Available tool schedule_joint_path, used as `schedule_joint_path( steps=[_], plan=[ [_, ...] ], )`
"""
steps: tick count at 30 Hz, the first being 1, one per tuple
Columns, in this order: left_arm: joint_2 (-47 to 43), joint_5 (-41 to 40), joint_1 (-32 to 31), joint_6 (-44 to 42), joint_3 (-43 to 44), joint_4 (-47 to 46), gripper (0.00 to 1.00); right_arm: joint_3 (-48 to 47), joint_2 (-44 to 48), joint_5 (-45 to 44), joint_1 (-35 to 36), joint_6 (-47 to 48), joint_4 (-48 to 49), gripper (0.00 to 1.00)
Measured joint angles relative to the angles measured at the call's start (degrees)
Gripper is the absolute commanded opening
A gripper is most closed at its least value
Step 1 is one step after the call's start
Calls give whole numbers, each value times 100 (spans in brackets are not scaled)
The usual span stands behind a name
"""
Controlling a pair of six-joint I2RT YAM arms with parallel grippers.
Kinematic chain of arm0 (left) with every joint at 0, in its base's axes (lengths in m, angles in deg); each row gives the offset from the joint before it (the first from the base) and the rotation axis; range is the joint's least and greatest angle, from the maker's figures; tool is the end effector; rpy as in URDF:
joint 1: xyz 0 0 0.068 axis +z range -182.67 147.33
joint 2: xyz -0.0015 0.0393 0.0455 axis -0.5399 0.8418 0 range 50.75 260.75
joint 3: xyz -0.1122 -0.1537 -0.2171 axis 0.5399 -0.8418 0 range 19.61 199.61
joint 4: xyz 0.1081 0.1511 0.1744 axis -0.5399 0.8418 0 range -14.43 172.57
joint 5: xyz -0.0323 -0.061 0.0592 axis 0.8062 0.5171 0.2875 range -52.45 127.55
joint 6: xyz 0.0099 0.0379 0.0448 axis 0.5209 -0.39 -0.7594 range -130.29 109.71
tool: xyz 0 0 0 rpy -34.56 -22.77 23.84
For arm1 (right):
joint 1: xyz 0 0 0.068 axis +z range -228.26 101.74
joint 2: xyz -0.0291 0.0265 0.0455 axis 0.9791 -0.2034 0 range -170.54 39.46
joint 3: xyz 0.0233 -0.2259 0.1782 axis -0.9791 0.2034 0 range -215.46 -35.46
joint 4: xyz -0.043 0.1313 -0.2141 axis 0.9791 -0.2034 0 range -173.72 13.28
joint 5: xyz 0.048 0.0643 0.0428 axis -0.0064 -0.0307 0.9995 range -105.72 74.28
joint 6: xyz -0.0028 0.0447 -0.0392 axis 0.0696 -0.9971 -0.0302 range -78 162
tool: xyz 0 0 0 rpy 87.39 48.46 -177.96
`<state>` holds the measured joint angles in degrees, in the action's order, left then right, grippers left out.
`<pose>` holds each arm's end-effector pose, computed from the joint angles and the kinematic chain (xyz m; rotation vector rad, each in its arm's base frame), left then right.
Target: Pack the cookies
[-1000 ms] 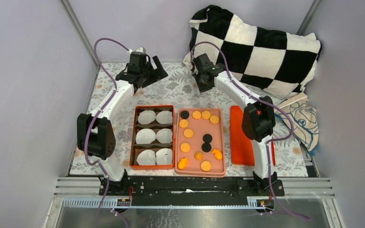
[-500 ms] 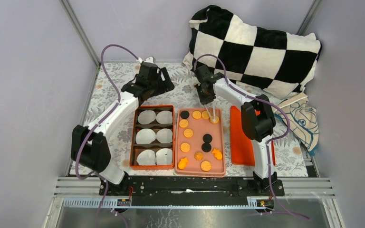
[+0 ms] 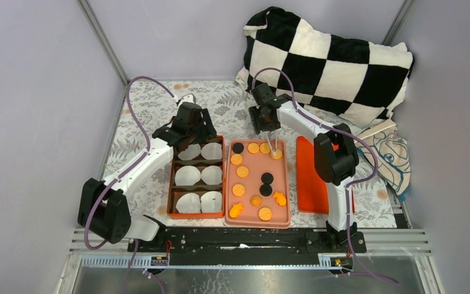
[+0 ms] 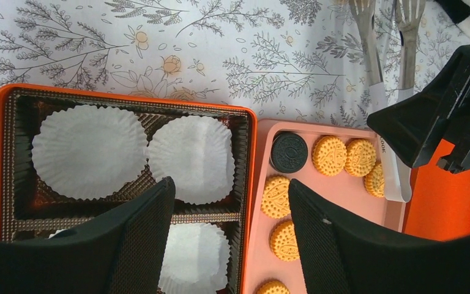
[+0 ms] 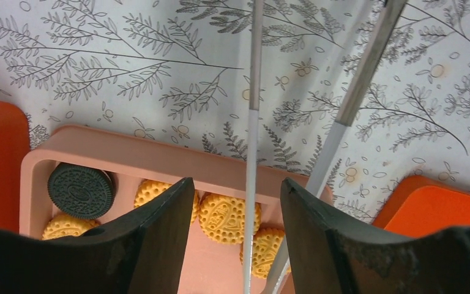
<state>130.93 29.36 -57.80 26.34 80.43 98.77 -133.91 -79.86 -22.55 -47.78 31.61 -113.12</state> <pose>0.2769 -0.1230 0.2884 -0.3069 2.3152 -0.3828 0.4028 0.2311 0.2305 -0.4031 2.5321 0.1195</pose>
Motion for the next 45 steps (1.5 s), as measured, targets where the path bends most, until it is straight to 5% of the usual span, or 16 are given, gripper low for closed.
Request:
schedule_joint_path(
  steps=[7, 24, 29, 32, 34, 45],
  plan=[
    [-129, -66, -68, -2, -92, -15, 73, 319, 409, -402, 0, -74, 125, 85],
    [-129, -98, -72, -37, -96, -26, 73, -267, -570, -756, -76, -315, -201, 84],
    [-129, -116, -72, -52, -96, -26, 73, -291, -835, -706, -289, -376, -186, 72],
    [-116, -127, -72, -57, -96, -28, 73, -308, -942, -599, -396, -435, -125, 39],
    [-85, -129, -72, -57, -96, -31, 73, -315, -953, -586, -420, -439, -74, 26],
    [83, -151, -83, -57, -96, -46, 73, 13, -669, -588, -437, -415, 131, 24]
  ],
)
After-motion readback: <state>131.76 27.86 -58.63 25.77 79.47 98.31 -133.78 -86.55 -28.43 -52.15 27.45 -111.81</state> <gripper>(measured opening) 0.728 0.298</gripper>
